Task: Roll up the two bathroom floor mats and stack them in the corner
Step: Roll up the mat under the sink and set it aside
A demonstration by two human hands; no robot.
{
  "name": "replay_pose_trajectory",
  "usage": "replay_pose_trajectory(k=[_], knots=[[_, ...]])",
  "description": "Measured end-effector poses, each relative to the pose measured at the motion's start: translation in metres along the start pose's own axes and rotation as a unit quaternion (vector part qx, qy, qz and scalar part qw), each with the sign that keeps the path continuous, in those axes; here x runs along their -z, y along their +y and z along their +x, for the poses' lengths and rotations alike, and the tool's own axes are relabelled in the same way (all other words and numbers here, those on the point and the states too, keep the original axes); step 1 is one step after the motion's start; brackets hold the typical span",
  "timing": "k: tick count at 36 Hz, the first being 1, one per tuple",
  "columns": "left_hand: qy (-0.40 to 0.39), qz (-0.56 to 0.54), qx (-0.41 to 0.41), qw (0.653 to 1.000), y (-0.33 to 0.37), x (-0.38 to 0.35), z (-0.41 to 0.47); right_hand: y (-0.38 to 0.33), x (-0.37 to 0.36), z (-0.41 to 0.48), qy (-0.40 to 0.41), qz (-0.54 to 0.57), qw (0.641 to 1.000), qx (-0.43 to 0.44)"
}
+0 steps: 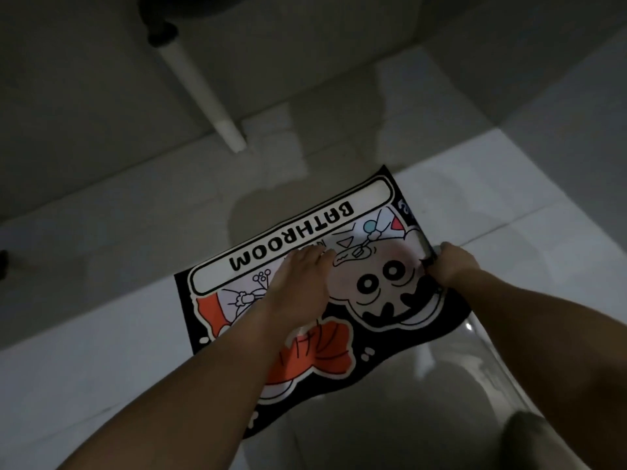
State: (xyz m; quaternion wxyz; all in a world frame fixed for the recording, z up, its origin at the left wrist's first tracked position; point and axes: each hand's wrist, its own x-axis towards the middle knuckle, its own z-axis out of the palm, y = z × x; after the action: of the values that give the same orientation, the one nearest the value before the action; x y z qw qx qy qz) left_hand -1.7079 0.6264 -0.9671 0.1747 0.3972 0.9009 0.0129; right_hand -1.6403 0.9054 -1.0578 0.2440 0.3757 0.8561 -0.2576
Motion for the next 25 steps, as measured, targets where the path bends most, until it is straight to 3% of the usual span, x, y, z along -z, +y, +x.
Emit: replay_pose_trajectory(k=[8,11,17,22,25], knots=[[0.032,-0.054,0.012,0.998,-0.003,0.009,0.014,-0.034,-0.006,-0.015,0.017,0.024,0.999,0.036],[0.045,-0.066,0.004,0.997,0.0,0.017,0.018,-0.044,0.003,-0.038,0.043,-0.081,0.988,0.128],[0.137,-0.043,-0.02,0.989,0.006,0.043,0.037,-0.072,0.07,-0.081,0.054,-0.227,0.905,0.356],[0.093,-0.049,0.008,0.994,-0.002,0.072,0.037,-0.114,0.126,-0.121,0.04,-0.277,0.844,0.458],[0.081,-0.113,0.025,0.99,-0.015,0.088,0.023,-0.135,0.152,-0.145,0.03,-0.304,0.819,0.485]])
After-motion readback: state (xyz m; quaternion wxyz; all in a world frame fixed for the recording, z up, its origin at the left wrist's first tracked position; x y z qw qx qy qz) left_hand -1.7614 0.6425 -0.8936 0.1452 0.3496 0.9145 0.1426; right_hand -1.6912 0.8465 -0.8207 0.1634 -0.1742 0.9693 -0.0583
